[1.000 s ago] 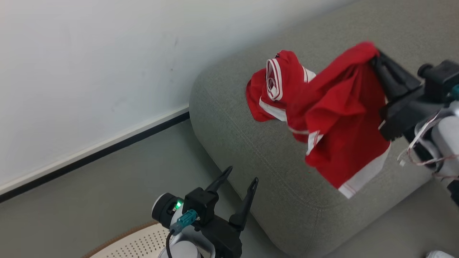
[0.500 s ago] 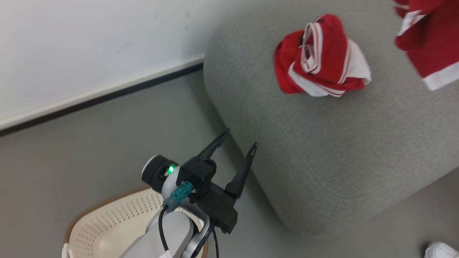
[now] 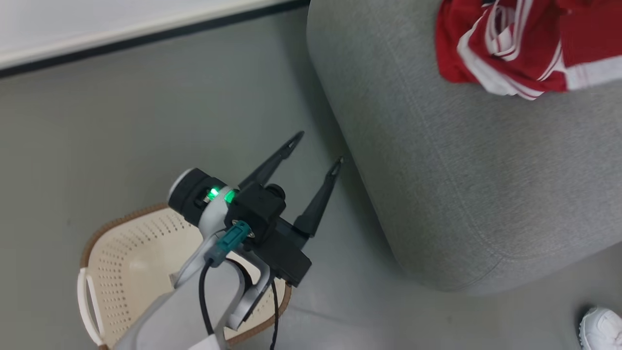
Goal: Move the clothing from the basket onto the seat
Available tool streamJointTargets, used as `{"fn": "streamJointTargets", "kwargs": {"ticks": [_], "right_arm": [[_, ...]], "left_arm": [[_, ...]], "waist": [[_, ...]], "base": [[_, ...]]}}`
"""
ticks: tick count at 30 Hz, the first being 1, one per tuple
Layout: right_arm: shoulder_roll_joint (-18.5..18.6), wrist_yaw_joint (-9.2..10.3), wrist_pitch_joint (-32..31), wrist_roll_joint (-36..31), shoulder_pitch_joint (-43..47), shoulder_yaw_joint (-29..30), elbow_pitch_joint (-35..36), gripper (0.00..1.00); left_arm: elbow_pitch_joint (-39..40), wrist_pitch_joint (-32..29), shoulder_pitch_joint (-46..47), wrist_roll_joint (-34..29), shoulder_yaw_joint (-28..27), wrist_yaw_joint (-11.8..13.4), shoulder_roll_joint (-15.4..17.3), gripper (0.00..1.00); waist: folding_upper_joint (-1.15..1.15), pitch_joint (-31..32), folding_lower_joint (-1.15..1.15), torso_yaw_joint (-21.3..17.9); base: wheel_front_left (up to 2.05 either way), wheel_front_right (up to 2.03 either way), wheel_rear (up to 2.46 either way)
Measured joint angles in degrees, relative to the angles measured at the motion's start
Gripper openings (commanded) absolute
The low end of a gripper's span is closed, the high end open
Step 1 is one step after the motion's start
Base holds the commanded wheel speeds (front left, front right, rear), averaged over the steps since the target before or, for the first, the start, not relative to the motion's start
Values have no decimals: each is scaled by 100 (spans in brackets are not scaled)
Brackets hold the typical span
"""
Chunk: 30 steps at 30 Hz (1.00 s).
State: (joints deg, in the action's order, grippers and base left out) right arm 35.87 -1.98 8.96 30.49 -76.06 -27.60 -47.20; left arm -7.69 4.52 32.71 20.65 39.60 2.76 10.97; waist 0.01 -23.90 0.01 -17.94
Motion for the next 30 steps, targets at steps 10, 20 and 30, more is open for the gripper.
{"fn": "streamJointTargets", "kwargs": {"ticks": [10, 20, 30], "right_arm": [[-1024, 214, 205, 290, 434, -33, -683, 0], [-1469, 169, 403, 310, 621, -163, -1233, 0], [-1496, 111, 532, 172, 650, -177, -1419, 100]], "left_arm": [[331, -248, 227, -129, -140, 54, 360, 100], [391, -291, 282, -238, -202, 49, 460, 100], [171, -49, 241, -44, -423, 87, 431, 100]], "waist": [[1, -874, 0, 66], [1, -1312, 0, 28], [0, -963, -1, -66]], "base": [[0, 0, 0], [0, 0, 0], [0, 0, 0]]}}
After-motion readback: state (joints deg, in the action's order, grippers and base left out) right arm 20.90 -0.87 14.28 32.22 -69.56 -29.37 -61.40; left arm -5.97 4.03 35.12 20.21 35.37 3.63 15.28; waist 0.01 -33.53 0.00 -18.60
